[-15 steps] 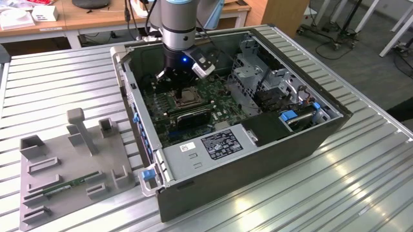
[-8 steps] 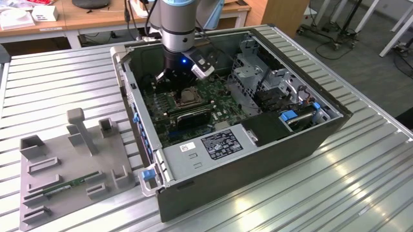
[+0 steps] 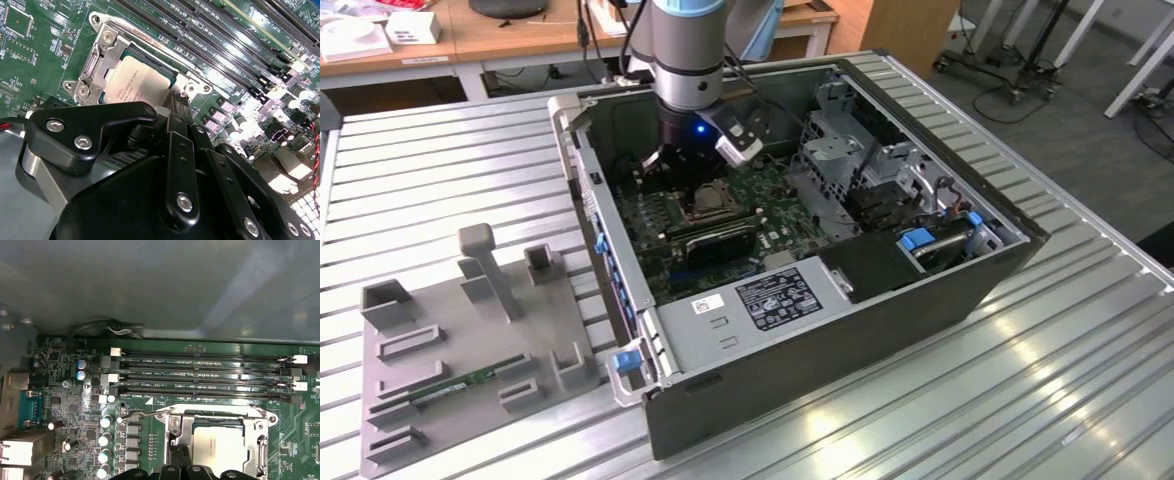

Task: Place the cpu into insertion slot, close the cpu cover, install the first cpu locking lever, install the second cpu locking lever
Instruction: 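Close the cpu cover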

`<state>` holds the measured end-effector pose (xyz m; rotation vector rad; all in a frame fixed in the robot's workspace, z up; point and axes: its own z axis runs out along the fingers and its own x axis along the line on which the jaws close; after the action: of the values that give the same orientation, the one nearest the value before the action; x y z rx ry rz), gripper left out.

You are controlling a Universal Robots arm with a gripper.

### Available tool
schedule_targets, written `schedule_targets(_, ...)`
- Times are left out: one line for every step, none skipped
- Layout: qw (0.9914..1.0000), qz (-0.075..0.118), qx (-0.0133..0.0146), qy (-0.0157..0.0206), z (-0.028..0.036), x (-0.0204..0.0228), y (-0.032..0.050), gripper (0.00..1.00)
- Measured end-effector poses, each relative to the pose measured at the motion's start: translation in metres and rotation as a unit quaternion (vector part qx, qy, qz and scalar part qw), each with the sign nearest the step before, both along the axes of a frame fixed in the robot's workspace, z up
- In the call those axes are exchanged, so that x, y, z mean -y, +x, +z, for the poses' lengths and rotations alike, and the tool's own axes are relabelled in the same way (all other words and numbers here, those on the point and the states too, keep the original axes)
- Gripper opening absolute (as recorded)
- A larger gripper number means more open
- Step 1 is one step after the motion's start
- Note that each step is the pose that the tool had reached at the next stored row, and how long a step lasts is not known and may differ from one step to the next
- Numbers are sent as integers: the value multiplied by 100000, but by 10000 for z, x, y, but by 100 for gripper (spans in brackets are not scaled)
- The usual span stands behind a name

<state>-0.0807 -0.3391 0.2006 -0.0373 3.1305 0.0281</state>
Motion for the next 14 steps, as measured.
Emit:
schedule_targets(100000,-1,-4,-3,-8,0,0,11)
schedule_targets(100000,0,-28,-36,-13,1,-1,11)
schedule_targets(100000,-3,-40,-53,-16,2,-2,11)
schedule_targets(100000,-1,-38,-49,-17,2,-2,11)
schedule_targets(100000,-2,-33,-44,-18,2,-1,11)
schedule_targets(100000,-1,-22,-30,-19,1,-1,11)
schedule_targets(100000,-3,-16,-21,-20,1,-1,11)
schedule_targets(100000,-2,-11,-15,-21,1,-1,11)
schedule_targets(100000,-2,-12,-15,-21,1,-1,11)
schedule_targets(100000,-1,-10,-13,-21,1,-1,11)
schedule_targets(100000,-1,-12,-19,-21,1,-1,11)
schedule_targets(100000,-2,-11,-17,-21,1,-1,11)
schedule_targets(100000,-3,-11,-15,-21,1,-1,11)
schedule_targets(100000,-2,-13,-18,-21,1,-1,11)
